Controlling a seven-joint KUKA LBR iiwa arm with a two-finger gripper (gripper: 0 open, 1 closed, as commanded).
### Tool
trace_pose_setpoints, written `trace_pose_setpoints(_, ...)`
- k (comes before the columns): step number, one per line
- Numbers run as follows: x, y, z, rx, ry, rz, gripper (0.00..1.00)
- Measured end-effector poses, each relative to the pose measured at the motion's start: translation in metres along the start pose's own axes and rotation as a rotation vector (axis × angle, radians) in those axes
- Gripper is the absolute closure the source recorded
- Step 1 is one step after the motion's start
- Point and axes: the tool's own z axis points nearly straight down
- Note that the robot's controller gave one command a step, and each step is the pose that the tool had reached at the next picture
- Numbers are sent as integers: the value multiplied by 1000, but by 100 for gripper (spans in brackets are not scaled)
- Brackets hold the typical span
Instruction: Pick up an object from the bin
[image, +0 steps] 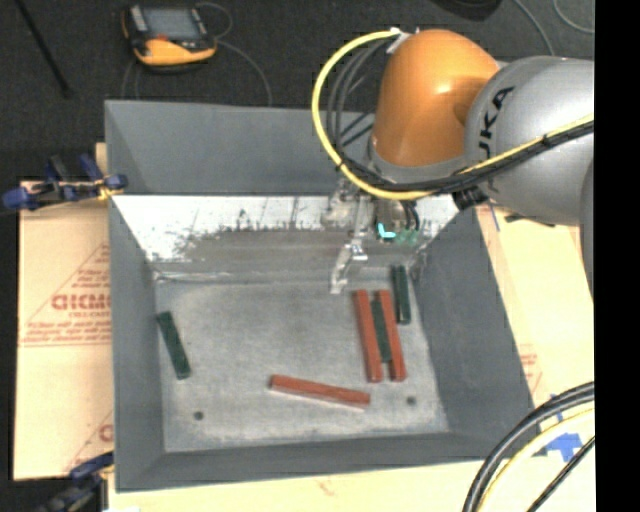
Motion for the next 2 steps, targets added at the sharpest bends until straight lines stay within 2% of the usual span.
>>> trace_pose_setpoints(1,-2,0,-5,-1,-8,0,0)
trace_pose_setpoints(2,22,7,50,-1,-12,6,0)
